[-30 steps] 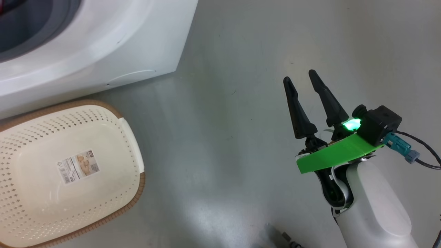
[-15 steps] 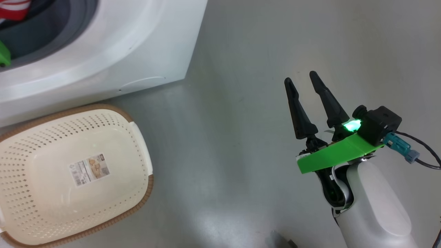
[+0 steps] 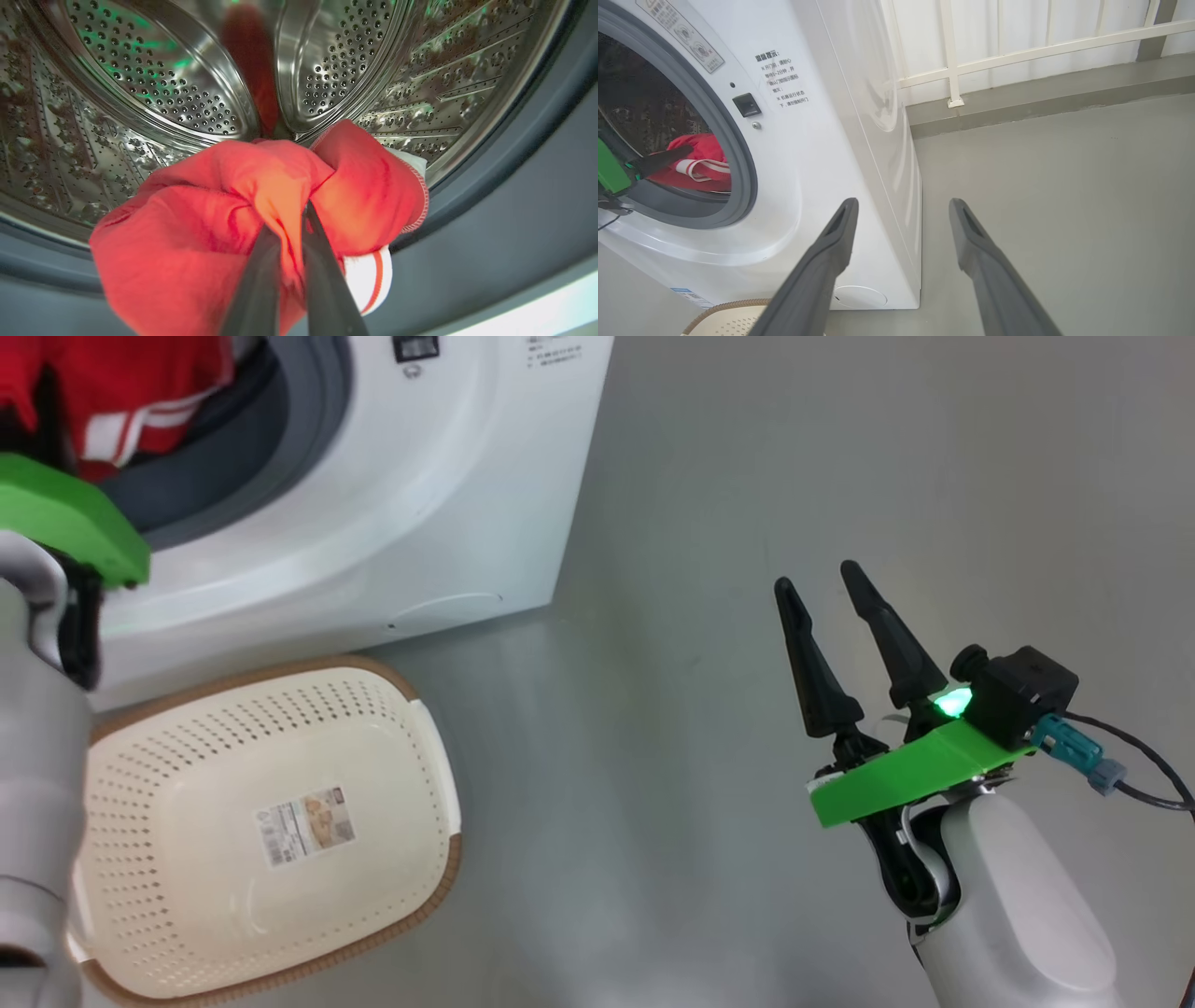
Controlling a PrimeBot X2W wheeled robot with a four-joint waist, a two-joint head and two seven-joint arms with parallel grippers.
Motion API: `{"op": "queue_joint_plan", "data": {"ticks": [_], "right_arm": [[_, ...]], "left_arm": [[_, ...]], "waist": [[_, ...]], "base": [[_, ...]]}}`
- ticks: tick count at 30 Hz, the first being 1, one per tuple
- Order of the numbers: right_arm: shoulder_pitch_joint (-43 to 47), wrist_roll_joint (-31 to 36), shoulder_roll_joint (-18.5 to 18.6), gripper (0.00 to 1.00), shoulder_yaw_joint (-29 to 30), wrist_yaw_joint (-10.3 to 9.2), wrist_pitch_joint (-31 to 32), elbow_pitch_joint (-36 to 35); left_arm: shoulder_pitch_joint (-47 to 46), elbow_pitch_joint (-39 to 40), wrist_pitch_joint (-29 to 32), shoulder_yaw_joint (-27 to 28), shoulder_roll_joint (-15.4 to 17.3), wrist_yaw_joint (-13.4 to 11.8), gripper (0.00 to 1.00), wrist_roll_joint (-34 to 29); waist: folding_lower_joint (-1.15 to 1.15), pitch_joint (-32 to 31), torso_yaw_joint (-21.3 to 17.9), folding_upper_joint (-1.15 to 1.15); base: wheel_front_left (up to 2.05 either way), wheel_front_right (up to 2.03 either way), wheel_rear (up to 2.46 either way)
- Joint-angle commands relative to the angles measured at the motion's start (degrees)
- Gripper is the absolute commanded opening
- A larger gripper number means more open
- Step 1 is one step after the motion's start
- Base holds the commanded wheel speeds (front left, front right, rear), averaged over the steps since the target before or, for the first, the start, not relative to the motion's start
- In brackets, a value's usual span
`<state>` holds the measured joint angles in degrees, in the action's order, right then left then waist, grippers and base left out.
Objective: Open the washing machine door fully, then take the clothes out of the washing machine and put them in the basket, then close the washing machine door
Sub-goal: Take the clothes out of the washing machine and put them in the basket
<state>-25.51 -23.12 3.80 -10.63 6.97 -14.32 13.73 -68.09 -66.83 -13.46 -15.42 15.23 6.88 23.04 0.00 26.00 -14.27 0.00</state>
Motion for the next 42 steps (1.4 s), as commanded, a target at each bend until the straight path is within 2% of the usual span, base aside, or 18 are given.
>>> {"op": "queue_joint_plan", "data": {"ticks": [1,13,20,32,33,42], "right_arm": [[1.45,0.45,0.10,1.00,-1.12,0.52,-0.68,-1.15],[4.10,-0.12,1.94,1.00,-1.11,0.52,-0.68,0.04],[5.35,-0.54,2.77,1.00,-1.21,0.52,-0.68,0.44],[6.90,-1.12,3.77,1.00,-1.14,0.52,-0.68,1.05],[6.90,-1.12,3.77,1.00,-1.14,0.52,-0.68,1.05],[8.23,-1.47,4.02,1.00,-0.93,0.52,-0.68,1.02]], "left_arm": [[1.22,2.22,-0.88,0.29,1.95,0.45,0.00,0.49],[13.60,13.81,-1.50,-2.30,1.79,0.59,0.00,2.40],[21.62,24.26,-1.52,-1.97,2.25,-0.11,0.00,2.93],[37.16,49.05,1.75,-0.44,6.09,-5.76,0.00,4.05],[37.16,49.05,1.75,-0.44,6.09,-5.76,0.00,4.05],[46.15,72.51,7.28,0.89,9.60,-11.10,0.00,3.47]], "waist": [[0.00,-2.46,1.69,0.00],[0.00,-9.55,5.03,0.00],[0.00,-12.68,7.07,0.00],[0.00,-16.39,9.39,0.00],[0.00,-16.39,9.39,0.00],[0.00,-17.80,10.50,0.00]], "base": [[0.00,0.00,0.00],[0.00,0.00,0.00],[0.00,0.00,0.00],[0.00,0.00,0.00],[0.00,0.00,0.00],[0.00,0.00,0.00]]}}
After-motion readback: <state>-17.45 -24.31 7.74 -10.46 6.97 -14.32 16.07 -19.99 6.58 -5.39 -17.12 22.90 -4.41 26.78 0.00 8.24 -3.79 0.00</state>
